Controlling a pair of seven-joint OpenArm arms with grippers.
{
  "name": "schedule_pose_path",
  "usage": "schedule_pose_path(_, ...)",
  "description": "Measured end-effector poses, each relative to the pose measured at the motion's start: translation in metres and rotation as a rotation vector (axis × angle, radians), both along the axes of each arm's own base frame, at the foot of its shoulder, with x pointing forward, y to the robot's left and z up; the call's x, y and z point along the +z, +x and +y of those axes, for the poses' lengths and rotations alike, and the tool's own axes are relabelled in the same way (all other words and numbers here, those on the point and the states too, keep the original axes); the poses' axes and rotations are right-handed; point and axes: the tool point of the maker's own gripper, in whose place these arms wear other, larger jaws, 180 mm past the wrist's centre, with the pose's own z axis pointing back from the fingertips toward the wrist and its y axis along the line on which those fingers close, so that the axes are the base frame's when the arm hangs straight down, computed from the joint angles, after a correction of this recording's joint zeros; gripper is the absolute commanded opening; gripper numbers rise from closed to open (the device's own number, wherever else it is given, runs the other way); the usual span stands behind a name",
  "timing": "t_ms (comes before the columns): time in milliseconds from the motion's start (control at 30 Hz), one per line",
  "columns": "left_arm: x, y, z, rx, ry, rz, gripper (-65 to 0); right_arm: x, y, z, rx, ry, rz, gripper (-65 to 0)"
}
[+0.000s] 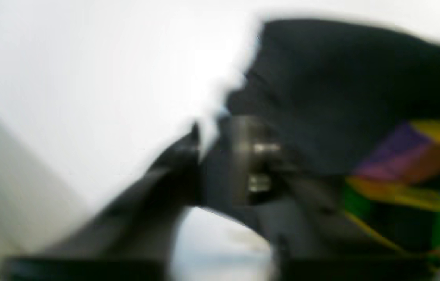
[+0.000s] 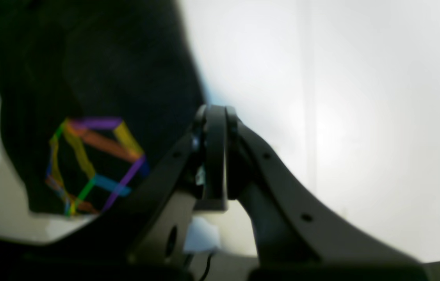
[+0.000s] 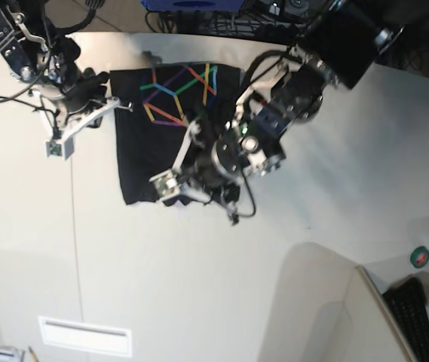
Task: Layout the t-shirt on the table in an organized manner, then fold the t-shirt properly
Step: 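Grasp the printed edge corners with both grippers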
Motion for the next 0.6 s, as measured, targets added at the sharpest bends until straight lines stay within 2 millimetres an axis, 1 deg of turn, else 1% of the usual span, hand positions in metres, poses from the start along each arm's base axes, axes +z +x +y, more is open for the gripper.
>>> schedule_pose_path(33, -0.010, -0.019, 0.006, 0.024, 0.000, 0.041, -65.0, -0.002, -0.004, 0.005, 0.018, 0.001, 0.008, -65.0)
schedule_pose_path(100, -0.018, -0.045, 0.006, 0.053, -0.041, 0.100, -65.0, -0.005, -0.011, 0.015, 0.050, 0.010, 0.025, -65.0)
schedule_pose_path(167, -0.026, -0.060, 0.009, 0.091, -0.069, 0.147, -65.0, -0.006, -0.017, 0.026, 0.085, 0.021, 0.030, -65.0)
schedule_pose_path(233, -0.033, -0.064, 0.017, 0.122, -0.081, 0.162, -65.0, -0.008, -0.024, 0.041, 0.138, 0.033, 0.045, -65.0)
schedule_pose_path(267, -0.038, -0.068, 0.020, 0.136, -0.094, 0.171, -65.0, -0.007, -0.024, 0.049, 0.164, 0.041, 0.043, -65.0)
schedule_pose_path(333, -0.056, -0.076, 0.028, 0.165, -0.095, 0.200, -65.0, -0.006, -0.022, 0.067, 0.209, 0.059, 0.033, -65.0)
schedule_pose_path(400, -0.076, -0.090, 0.036, 0.172, -0.088, 0.259, -65.0, -0.011, -0.016, 0.079, 0.232, 0.063, 0.026, -65.0)
schedule_pose_path(467, -0.089, -0.090, 0.044, 0.211, -0.105, 0.279, -65.0, -0.023, -0.015, 0.081, 0.244, 0.042, 0.050, -65.0)
schedule_pose_path(500, -0.093, -0.088, 0.048, 0.228, -0.115, 0.288, -65.0, -0.032, -0.015, 0.079, 0.237, 0.024, 0.069, -65.0)
schedule_pose_path(600, -0.097, -0.078, 0.056, 0.268, -0.148, 0.280, -65.0, -0.050, -0.021, 0.071, 0.220, -0.011, 0.113, -65.0)
